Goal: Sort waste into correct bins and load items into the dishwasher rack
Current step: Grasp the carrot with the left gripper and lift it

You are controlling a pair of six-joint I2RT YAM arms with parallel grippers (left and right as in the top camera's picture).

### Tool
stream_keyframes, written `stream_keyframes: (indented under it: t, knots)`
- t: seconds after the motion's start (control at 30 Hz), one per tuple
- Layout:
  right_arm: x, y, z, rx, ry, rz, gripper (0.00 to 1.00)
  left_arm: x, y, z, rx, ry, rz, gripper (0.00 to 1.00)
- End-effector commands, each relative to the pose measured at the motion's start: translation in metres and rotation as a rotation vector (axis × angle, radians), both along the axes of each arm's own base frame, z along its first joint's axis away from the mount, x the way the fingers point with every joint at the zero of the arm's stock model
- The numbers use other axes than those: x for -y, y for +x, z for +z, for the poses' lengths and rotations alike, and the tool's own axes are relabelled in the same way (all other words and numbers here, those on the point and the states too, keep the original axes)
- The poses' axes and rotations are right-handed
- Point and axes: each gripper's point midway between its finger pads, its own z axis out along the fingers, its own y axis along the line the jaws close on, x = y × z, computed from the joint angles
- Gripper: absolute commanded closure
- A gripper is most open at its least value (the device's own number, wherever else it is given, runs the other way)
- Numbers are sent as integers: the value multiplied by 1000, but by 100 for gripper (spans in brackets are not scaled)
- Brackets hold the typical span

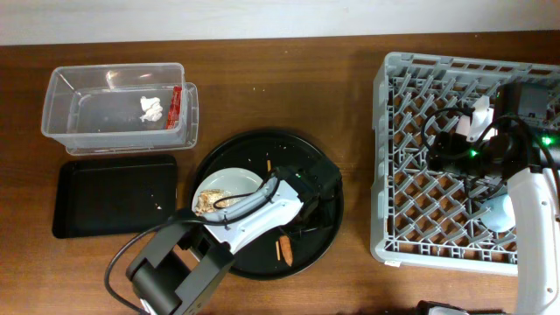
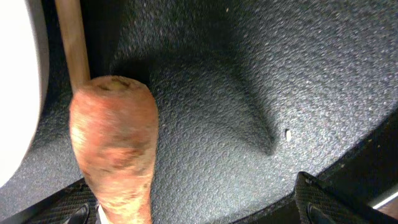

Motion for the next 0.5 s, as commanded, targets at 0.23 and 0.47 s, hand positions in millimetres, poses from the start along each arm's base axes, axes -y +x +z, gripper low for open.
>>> stream_keyframes:
  t: [0.23, 0.47]
  knots:
    - [-1, 2, 3, 9, 4, 11, 18, -12, -4, -31, -39, 85, 0, 42]
    - [-1, 2, 3, 9, 4, 11, 18, -12, -4, -28, -33, 80, -71, 74]
